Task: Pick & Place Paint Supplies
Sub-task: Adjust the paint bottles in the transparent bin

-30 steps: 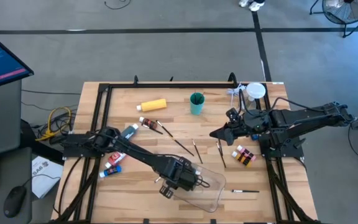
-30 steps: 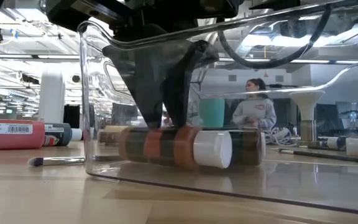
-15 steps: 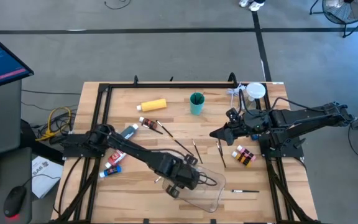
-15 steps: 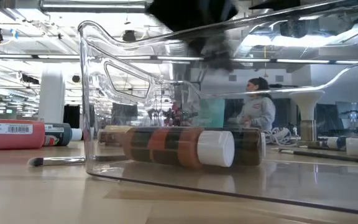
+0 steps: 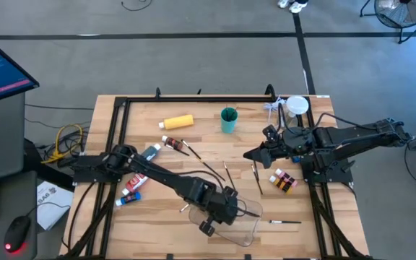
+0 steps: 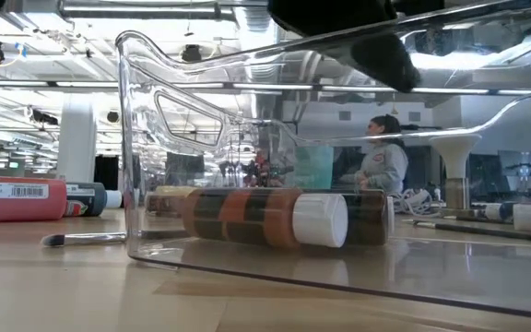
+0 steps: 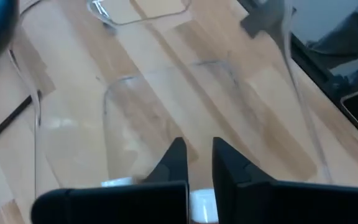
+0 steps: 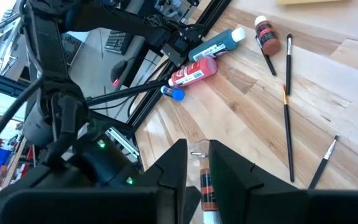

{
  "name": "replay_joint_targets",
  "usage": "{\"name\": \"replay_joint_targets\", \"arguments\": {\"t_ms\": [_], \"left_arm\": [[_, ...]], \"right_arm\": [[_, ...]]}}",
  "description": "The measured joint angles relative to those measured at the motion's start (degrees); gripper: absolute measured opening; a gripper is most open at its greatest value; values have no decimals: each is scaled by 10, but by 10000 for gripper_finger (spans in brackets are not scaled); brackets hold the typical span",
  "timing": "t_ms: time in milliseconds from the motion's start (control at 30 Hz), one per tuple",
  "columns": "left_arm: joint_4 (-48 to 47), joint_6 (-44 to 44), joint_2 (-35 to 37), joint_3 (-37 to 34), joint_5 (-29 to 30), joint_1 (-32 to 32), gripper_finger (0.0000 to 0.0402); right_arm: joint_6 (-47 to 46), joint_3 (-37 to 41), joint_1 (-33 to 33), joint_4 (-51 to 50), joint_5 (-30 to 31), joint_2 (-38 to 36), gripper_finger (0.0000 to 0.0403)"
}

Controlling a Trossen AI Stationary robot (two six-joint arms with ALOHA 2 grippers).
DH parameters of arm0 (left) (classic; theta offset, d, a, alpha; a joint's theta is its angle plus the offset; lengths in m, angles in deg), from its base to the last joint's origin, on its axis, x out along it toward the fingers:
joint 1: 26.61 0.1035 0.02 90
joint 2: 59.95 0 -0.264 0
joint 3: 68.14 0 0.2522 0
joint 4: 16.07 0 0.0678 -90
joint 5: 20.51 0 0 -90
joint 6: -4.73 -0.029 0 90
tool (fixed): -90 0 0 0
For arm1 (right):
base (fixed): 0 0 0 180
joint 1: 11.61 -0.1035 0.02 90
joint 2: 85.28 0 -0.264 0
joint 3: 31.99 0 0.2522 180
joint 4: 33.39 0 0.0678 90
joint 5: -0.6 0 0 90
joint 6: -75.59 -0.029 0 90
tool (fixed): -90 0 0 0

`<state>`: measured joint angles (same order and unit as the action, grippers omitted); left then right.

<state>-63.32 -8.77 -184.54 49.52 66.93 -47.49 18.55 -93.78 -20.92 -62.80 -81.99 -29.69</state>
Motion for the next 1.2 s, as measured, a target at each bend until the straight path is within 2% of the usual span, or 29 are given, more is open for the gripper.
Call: {"name": "replay_joint_targets", "arguments": {"t_ms": [200, 433, 600, 1200], "left_arm": [[28, 0, -10, 3, 0, 20, 1], [7, 0, -52, 18, -5, 34, 0], [6, -13, -53, 19, -5, 27, 0], [-95, -13, -51, 14, 39, 31, 0]], "right_arm": [[0, 0, 0, 7, 1, 0, 61], [0, 0, 0, 11, 3, 0, 61], [0, 0, 0, 11, 4, 0, 61], [1, 0, 0, 10, 4, 0, 61]]}}
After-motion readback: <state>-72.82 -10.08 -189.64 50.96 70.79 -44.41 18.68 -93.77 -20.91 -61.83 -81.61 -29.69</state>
